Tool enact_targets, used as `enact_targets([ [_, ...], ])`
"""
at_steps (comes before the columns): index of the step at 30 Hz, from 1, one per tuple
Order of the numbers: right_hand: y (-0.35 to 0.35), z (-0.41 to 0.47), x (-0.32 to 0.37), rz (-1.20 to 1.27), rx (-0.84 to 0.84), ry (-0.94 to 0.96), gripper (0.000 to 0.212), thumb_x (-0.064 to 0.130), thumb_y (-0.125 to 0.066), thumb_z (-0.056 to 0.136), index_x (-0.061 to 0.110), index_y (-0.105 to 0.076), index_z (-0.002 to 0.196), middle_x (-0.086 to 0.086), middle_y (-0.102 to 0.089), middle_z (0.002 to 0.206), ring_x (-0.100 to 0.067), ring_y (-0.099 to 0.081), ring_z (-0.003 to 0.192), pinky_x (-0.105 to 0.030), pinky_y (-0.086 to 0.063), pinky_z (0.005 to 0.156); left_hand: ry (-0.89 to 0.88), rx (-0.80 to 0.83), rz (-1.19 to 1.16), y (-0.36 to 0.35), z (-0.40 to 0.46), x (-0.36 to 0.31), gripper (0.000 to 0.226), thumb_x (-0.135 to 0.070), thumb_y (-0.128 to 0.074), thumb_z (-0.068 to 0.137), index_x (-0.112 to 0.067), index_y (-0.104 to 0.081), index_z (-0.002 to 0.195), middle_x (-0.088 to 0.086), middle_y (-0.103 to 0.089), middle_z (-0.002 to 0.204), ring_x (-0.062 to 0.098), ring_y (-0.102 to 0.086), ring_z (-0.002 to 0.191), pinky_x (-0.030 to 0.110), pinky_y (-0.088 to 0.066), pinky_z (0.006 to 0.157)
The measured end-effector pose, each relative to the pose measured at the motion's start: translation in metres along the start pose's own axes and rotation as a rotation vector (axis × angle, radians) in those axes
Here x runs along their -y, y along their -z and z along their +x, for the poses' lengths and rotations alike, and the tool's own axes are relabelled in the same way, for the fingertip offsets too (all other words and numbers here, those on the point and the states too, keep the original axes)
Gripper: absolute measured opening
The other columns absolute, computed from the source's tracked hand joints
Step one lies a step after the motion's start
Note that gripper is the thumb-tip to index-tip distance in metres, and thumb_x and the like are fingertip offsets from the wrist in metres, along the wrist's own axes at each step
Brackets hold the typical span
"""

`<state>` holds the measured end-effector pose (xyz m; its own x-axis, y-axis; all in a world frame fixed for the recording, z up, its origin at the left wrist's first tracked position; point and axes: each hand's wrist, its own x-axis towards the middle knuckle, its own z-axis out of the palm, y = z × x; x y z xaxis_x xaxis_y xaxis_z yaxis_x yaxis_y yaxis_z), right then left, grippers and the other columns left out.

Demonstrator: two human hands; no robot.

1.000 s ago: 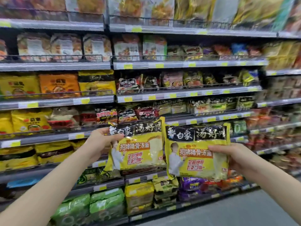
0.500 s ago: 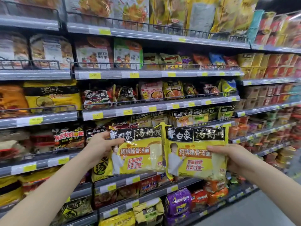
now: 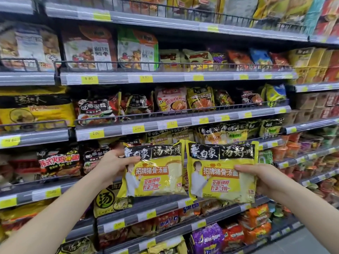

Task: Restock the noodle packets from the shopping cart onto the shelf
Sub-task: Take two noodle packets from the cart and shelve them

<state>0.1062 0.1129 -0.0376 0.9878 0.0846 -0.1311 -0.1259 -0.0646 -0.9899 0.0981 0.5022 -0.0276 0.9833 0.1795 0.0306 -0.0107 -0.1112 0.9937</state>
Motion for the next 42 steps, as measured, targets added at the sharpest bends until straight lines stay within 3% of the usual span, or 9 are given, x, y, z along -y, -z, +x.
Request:
enact_targets([
  [4, 0.003, 0.049, 0.002, -0.018, 0.012, 0.017, 0.066, 0.031, -0.082, 0.047, 0.000, -0.068, 0.103, -0.012, -0.076, 0.091, -0.031, -0.067, 0.096, -0.049, -0.047, 0.097, -0.025, -0.035, 0.061, -0.020, 0.027, 0.000, 0.047, -0.023, -0.078, 0.060, 0.001, -0.061, 0.097, 0.010, -0.071, 0.069, 0.029, -0.066, 0.068, 0.038, -0.050, 0.065],
  [7, 0.011, 0.095, 0.006, -0.052, 0.055, 0.023, 0.055, 0.031, -0.078, 0.057, 0.001, -0.069, 0.102, -0.011, -0.076, 0.090, -0.032, -0.068, 0.094, -0.049, -0.049, 0.095, -0.021, -0.085, 0.061, -0.028, 0.055, 0.006, 0.034, -0.020, -0.077, 0.071, -0.001, -0.065, 0.097, 0.027, -0.069, 0.095, 0.043, -0.065, 0.085, 0.047, -0.047, 0.075],
  [13, 0.033, 0.200, 0.018, -0.103, 0.165, 0.008, 0.096, 0.048, -0.094, 0.021, 0.003, -0.070, 0.103, -0.011, -0.074, 0.100, -0.033, -0.064, 0.103, -0.049, -0.039, 0.104, -0.004, -0.169, 0.054, -0.048, 0.107, 0.008, 0.044, -0.028, -0.080, 0.057, -0.003, -0.068, 0.092, 0.036, -0.063, 0.099, 0.051, -0.062, 0.090, 0.045, -0.043, 0.073],
  [18, 0.042, 0.274, 0.019, -0.121, 0.253, -0.020, 0.099, 0.044, -0.096, 0.019, 0.000, -0.068, 0.103, -0.013, -0.075, 0.098, -0.034, -0.064, 0.104, -0.053, -0.037, 0.107, 0.006, -0.222, 0.051, -0.061, 0.148, 0.015, 0.013, -0.008, -0.071, 0.077, 0.000, -0.061, 0.075, 0.026, -0.058, 0.067, 0.018, -0.059, 0.049, 0.019, -0.040, 0.041],
  [26, 0.041, 0.332, 0.013, -0.159, 0.361, -0.053, 0.109, 0.046, -0.094, 0.008, -0.002, -0.068, 0.102, -0.015, -0.075, 0.095, -0.031, -0.069, 0.097, -0.047, -0.047, 0.098, 0.071, -0.239, 0.045, -0.078, 0.177, 0.039, 0.035, -0.007, -0.072, 0.077, 0.017, -0.057, 0.099, 0.041, -0.058, 0.086, 0.025, -0.060, 0.062, 0.020, -0.047, 0.047],
  [29, 0.040, 0.339, 0.004, -0.144, 0.356, -0.063, 0.106, 0.045, -0.094, 0.006, -0.003, -0.069, 0.098, -0.016, -0.075, 0.092, -0.031, -0.069, 0.092, -0.042, -0.052, 0.084, 0.062, -0.260, 0.054, -0.082, 0.178, 0.043, 0.046, -0.013, -0.076, 0.071, 0.014, -0.058, 0.103, 0.041, -0.060, 0.094, 0.027, -0.061, 0.066, 0.022, -0.046, 0.048],
  [33, 0.038, 0.341, -0.006, -0.124, 0.326, -0.029, 0.060, 0.027, -0.083, 0.051, -0.003, -0.064, 0.100, -0.014, -0.075, 0.088, -0.025, -0.068, 0.083, -0.033, -0.048, 0.064, 0.047, -0.314, 0.054, -0.091, 0.176, 0.052, 0.035, -0.014, -0.075, 0.072, 0.008, -0.063, 0.097, 0.035, -0.060, 0.076, 0.021, -0.057, 0.056, 0.021, -0.041, 0.046],
  [38, 0.038, 0.345, -0.029, -0.080, 0.294, 0.030, 0.026, 0.019, -0.074, 0.075, 0.004, -0.066, 0.095, -0.011, -0.072, 0.079, -0.020, -0.065, 0.075, -0.031, -0.049, 0.060, -0.004, -0.390, 0.028, -0.101, 0.173, 0.070, 0.037, -0.018, -0.078, 0.067, -0.001, -0.068, 0.098, 0.025, -0.068, 0.081, 0.027, -0.060, 0.068, 0.038, -0.045, 0.066],
  [42, 0.035, 0.353, -0.033, -0.059, 0.261, 0.095, 0.030, 0.022, -0.074, 0.077, 0.003, -0.067, 0.100, -0.010, -0.075, 0.086, -0.020, -0.070, 0.077, -0.027, -0.050, 0.057, -0.041, -0.403, 0.003, -0.106, 0.166, 0.079, 0.061, -0.035, -0.085, 0.043, -0.004, -0.068, 0.093, 0.040, -0.058, 0.104, 0.037, -0.057, 0.084, 0.049, -0.042, 0.077],
])
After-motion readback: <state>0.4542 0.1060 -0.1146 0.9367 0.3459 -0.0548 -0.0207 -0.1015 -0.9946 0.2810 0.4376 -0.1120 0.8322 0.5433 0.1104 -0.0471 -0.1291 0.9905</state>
